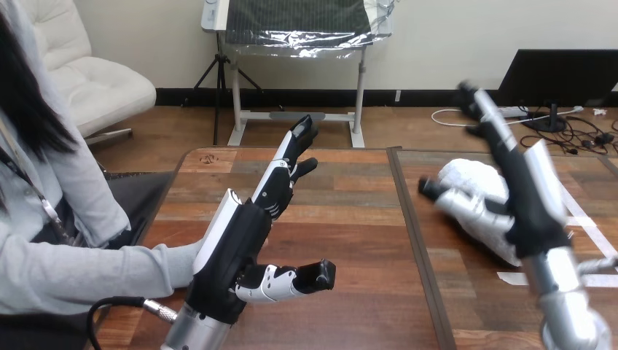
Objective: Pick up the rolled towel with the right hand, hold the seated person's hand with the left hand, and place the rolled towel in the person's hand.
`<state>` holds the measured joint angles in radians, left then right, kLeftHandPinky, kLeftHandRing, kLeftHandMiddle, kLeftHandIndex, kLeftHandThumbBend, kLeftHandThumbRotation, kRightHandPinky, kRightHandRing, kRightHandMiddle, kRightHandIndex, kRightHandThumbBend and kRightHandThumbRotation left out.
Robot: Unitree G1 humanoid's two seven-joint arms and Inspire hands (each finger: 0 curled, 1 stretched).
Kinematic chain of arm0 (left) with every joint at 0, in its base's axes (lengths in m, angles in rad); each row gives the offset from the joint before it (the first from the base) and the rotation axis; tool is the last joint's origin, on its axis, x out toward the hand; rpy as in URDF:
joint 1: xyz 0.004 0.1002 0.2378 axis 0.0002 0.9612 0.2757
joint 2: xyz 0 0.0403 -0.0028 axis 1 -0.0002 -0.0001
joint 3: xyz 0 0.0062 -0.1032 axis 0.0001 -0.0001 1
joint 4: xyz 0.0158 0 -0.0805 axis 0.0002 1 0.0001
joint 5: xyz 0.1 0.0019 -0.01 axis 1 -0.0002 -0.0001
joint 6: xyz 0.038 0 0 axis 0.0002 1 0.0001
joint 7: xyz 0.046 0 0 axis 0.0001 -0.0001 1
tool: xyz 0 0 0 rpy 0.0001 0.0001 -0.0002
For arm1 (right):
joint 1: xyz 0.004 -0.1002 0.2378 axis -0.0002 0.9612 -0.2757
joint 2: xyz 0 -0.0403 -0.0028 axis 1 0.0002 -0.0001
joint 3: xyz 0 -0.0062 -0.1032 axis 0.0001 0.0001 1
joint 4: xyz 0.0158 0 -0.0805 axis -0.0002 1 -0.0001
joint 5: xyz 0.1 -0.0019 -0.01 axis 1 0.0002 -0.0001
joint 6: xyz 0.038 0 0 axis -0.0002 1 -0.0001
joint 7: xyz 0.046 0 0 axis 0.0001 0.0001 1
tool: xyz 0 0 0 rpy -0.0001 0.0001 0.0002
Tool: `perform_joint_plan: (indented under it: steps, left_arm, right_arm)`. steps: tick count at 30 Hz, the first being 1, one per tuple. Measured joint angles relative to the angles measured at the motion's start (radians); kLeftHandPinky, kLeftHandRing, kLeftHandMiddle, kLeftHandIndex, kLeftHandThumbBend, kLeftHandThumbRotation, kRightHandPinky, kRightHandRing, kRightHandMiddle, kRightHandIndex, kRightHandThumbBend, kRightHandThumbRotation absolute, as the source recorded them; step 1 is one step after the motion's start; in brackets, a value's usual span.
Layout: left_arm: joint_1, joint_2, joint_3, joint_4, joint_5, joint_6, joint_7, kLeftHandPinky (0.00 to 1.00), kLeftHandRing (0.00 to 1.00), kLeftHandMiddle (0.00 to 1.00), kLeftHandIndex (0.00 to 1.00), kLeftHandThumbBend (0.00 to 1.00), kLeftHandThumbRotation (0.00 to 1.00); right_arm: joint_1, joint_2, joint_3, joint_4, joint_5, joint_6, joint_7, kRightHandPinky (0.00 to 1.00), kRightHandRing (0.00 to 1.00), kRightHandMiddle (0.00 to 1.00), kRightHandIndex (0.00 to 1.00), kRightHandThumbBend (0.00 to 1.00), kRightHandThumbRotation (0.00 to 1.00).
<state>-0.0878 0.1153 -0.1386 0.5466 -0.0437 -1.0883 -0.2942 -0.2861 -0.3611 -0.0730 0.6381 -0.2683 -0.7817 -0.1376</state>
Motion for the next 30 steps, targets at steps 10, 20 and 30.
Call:
perform_joint_plan:
  steps: [10,20,30]
  left_arm:
    - [0.001,0.000,-0.002,-0.001,-0.023,0.000,-0.009,0.95,1.00,1.00,1.00,1.00,0.71]
    - [0.004,-0.001,-0.004,-0.010,-0.028,0.000,-0.018,0.96,1.00,1.00,1.00,1.00,0.73]
    - [0.008,-0.001,-0.005,-0.014,-0.028,0.000,-0.024,0.96,1.00,1.00,1.00,1.00,0.74]
  right_arm:
    - [-0.072,-0.041,-0.012,-0.004,0.018,0.101,0.009,0.90,0.96,0.93,0.97,1.00,0.64]
    - [-0.126,-0.087,-0.013,-0.001,-0.012,0.199,0.004,0.90,0.95,0.93,0.96,1.00,0.61]
    - [-0.191,-0.130,-0.009,0.075,-0.044,0.238,-0.011,0.87,0.94,0.92,0.95,1.00,0.62]
